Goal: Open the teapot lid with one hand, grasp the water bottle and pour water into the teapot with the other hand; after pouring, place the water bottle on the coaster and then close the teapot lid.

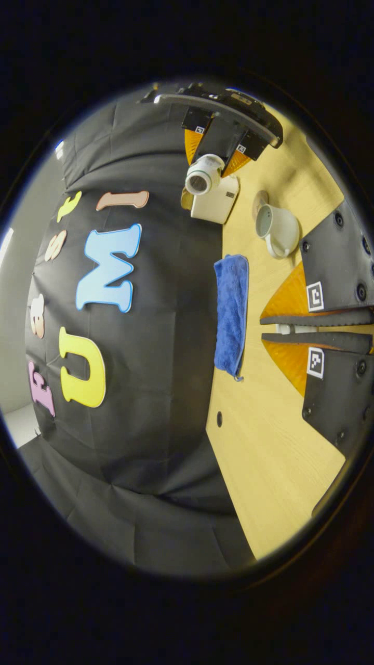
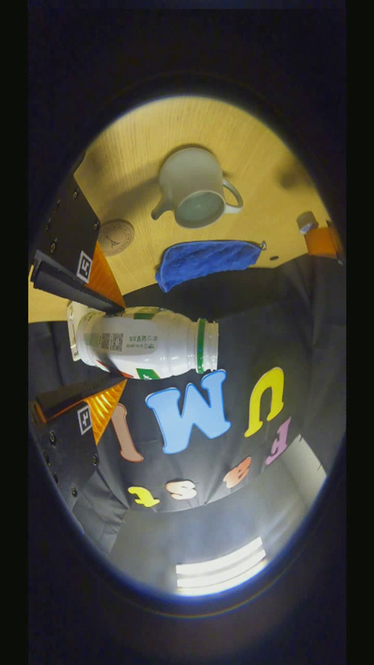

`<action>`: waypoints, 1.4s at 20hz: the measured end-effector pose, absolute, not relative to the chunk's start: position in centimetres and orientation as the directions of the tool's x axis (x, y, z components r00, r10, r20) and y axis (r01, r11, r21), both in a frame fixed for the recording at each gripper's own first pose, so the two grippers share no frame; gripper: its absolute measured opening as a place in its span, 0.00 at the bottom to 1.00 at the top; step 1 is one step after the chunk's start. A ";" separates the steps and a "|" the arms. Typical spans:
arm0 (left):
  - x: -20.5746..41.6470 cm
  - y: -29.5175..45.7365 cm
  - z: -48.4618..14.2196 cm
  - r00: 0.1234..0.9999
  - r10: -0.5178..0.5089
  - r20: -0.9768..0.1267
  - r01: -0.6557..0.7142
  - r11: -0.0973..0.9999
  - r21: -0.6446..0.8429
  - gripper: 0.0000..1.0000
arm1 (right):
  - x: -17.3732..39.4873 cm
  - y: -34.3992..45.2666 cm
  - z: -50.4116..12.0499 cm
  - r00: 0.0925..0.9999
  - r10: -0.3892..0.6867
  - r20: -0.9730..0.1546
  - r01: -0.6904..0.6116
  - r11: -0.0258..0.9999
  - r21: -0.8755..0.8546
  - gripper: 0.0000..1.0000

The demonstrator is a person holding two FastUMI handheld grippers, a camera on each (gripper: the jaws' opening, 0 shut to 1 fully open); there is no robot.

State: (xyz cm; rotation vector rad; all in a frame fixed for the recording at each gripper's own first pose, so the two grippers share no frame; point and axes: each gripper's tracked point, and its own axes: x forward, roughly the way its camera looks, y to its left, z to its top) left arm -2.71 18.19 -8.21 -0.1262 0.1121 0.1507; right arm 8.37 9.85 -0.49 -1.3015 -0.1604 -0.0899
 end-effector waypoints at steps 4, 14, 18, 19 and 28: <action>-2.4 16.9 -7.5 0.983 0.139 -0.121 -0.148 0.986 -0.072 0.15 | 8.3 8.7 0.4 0.974 -0.014 0.225 0.206 0.466 -0.860 0.70; 1.0 9.7 -4.7 0.995 0.060 -0.081 -0.064 0.997 -0.044 0.11 | 8.2 5.6 1.0 0.969 -0.074 0.237 0.199 0.803 -0.561 0.70; 2.5 7.1 -4.6 0.997 0.022 -0.075 -0.025 0.999 -0.039 0.15 | 8.1 5.5 0.4 0.976 -0.059 0.209 0.157 0.856 -0.492 0.70; 2.8 6.4 -4.7 0.997 0.010 -0.071 -0.012 0.999 -0.037 0.15 | 8.0 5.2 0.3 0.977 -0.057 0.203 0.149 0.869 -0.471 0.70; 6.1 3.3 -6.2 0.995 -0.028 -0.093 0.026 0.999 -0.024 0.15 | 8.2 3.5 -0.9 0.992 -0.039 0.119 0.073 0.951 -0.299 0.70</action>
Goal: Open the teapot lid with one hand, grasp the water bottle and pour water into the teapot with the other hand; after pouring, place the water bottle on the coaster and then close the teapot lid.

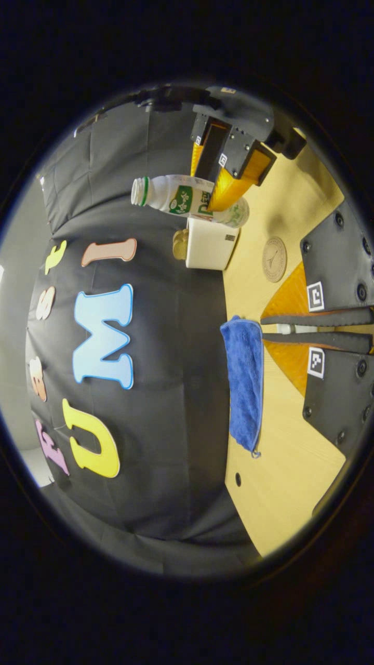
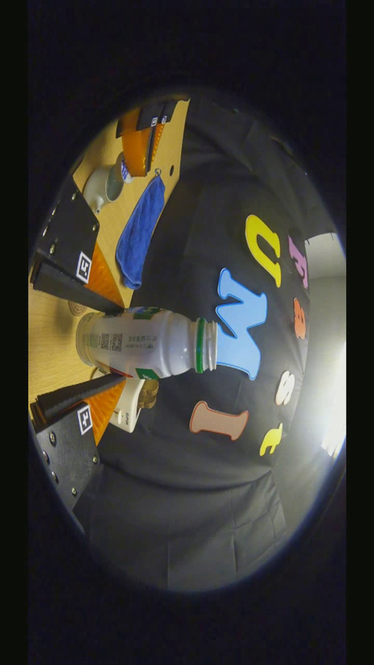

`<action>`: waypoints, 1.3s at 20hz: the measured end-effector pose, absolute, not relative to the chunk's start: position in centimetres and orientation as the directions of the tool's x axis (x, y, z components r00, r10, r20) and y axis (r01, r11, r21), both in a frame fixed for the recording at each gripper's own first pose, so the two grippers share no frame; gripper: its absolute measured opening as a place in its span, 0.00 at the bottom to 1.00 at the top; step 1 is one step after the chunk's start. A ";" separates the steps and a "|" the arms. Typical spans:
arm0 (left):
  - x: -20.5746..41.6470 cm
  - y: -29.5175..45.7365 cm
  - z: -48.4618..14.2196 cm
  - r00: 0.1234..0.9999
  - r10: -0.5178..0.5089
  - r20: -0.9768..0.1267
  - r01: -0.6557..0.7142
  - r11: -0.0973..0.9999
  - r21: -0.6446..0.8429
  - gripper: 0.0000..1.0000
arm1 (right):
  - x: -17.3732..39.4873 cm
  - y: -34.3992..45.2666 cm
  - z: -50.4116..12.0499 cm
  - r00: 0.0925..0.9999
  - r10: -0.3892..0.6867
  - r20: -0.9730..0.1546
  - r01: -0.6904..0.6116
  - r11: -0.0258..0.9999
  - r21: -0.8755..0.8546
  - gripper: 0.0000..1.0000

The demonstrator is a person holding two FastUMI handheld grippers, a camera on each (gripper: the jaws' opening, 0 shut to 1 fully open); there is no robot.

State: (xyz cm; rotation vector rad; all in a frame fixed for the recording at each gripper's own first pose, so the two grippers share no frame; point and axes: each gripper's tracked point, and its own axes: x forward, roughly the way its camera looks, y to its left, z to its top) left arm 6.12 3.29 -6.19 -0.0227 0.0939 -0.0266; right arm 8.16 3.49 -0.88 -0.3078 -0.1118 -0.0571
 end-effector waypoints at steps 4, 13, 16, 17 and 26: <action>7.0 2.8 -6.4 0.994 -0.034 -0.100 0.033 0.999 -0.012 0.11 | 8.0 3.2 -0.8 0.994 -0.024 0.104 0.049 0.971 -0.236 0.70; 7.8 2.2 -7.2 0.993 -0.033 -0.115 0.035 0.999 0.019 0.11 | 7.9 2.7 -0.7 0.995 -0.021 0.096 0.041 0.978 -0.203 0.70; 8.0 2.4 -7.5 0.992 -0.026 -0.125 0.029 0.999 0.023 0.15 | 7.9 2.8 -0.6 0.996 -0.017 0.092 0.036 0.978 -0.205 0.70; 7.9 2.5 -7.7 0.992 -0.023 -0.125 0.026 0.999 0.021 0.14 | 7.9 2.8 -0.8 0.996 -0.015 0.090 0.034 0.978 -0.206 0.70; 8.1 2.3 -8.5 0.991 -0.019 -0.133 0.023 0.999 0.031 0.16 | 8.1 3.5 -1.6 0.998 0.006 0.059 0.006 0.979 -0.204 0.70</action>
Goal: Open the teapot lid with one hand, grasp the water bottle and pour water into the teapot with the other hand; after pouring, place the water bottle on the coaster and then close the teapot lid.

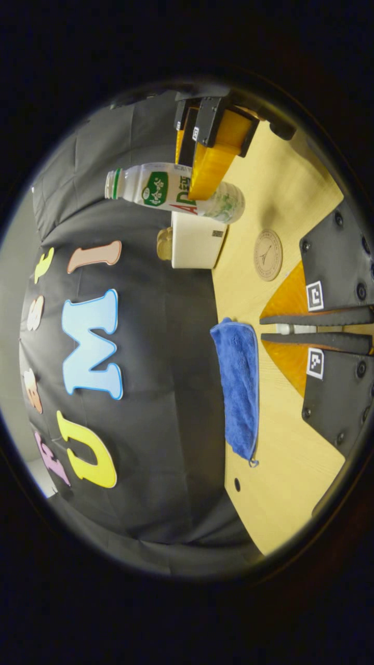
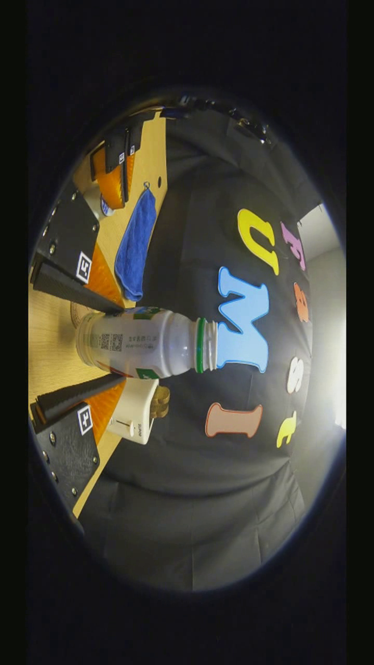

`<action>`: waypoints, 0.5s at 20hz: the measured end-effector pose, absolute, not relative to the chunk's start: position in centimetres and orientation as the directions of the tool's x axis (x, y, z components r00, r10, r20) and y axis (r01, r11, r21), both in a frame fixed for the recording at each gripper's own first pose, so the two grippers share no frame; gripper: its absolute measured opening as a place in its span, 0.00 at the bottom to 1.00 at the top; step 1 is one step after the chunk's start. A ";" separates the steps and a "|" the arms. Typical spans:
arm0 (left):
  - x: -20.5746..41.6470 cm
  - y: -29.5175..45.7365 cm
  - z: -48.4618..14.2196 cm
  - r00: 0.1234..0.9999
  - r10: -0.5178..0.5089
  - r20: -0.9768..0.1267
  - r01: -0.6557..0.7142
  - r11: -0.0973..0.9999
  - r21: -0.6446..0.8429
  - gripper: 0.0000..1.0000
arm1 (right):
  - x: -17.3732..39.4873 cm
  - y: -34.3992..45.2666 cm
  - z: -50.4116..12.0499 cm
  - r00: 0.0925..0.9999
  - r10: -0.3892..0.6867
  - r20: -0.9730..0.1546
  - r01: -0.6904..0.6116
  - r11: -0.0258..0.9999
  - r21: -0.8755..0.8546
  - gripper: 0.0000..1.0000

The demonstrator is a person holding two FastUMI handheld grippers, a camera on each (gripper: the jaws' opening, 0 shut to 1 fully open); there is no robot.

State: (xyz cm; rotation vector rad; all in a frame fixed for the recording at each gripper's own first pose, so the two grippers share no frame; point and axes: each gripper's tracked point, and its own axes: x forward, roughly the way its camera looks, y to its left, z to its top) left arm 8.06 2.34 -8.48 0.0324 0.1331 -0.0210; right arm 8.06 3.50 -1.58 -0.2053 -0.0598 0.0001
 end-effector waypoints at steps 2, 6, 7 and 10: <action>8.0 2.6 -8.3 0.992 -0.008 -0.128 0.012 0.999 0.033 0.19 | 8.1 3.6 -1.8 0.999 0.011 0.053 0.000 0.979 -0.204 0.70; 7.9 2.8 -8.5 0.992 -0.001 -0.128 0.004 1.000 0.023 0.35 | 8.2 3.9 -2.0 0.999 0.021 0.044 -0.012 0.980 -0.198 0.70; 7.8 2.8 -8.5 0.992 0.000 -0.127 0.003 1.000 0.020 0.37 | 8.2 4.0 -2.2 0.999 0.023 0.041 -0.015 0.981 -0.194 0.70; 7.5 3.0 -7.2 0.996 0.003 -0.090 -0.003 1.000 0.005 0.39 | 8.4 4.5 -2.5 0.999 0.041 0.030 -0.035 0.983 -0.181 0.70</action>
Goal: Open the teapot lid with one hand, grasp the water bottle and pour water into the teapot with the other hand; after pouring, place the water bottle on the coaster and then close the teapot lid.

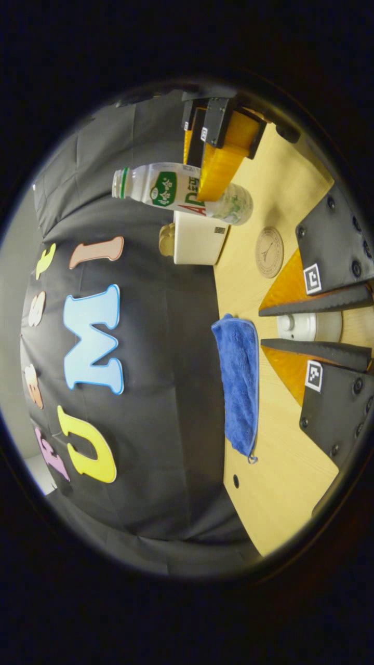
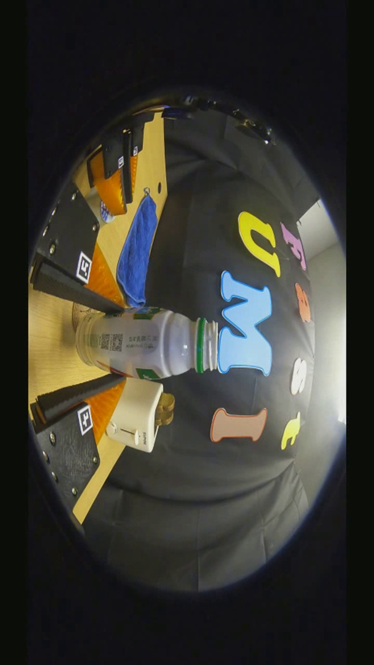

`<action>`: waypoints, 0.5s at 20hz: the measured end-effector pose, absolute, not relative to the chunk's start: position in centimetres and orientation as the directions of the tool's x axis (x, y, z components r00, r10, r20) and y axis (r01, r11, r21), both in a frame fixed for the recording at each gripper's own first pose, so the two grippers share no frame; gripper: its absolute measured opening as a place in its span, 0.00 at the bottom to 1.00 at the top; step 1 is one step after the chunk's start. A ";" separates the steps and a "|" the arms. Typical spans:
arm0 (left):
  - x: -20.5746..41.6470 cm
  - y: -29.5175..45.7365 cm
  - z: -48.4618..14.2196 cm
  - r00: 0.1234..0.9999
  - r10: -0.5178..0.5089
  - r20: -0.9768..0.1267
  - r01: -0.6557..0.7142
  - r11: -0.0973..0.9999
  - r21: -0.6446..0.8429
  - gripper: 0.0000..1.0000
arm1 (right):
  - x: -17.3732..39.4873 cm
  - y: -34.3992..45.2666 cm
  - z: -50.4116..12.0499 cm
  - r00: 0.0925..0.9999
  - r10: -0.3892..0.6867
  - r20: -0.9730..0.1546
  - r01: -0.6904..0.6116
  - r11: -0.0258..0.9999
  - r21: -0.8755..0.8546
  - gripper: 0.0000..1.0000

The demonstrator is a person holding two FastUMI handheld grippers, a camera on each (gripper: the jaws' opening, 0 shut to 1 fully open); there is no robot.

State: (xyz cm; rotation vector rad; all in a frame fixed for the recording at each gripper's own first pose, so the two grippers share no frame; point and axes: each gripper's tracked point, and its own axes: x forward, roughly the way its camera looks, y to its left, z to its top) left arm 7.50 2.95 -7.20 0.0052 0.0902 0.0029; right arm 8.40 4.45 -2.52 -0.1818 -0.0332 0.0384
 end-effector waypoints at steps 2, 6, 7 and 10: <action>7.0 3.1 -5.8 0.999 0.004 -0.046 -0.004 1.000 -0.005 0.33 | 8.4 5.2 -3.0 0.998 0.064 0.018 -0.060 0.985 -0.163 0.70; 6.6 4.0 -4.9 1.000 0.021 -0.014 -0.021 1.000 -0.016 0.33 | 9.1 6.1 -4.1 0.996 0.094 -0.011 -0.095 0.985 -0.144 0.70; 6.5 4.1 -4.9 1.000 0.022 -0.013 -0.022 0.999 -0.024 0.33 | 9.3 6.1 -4.3 0.995 0.096 -0.014 -0.097 0.985 -0.143 0.70; 6.3 4.6 -4.8 0.999 0.032 -0.012 -0.032 0.999 -0.036 0.40 | 10.2 6.7 -4.4 0.995 0.101 -0.012 -0.102 0.983 -0.153 0.70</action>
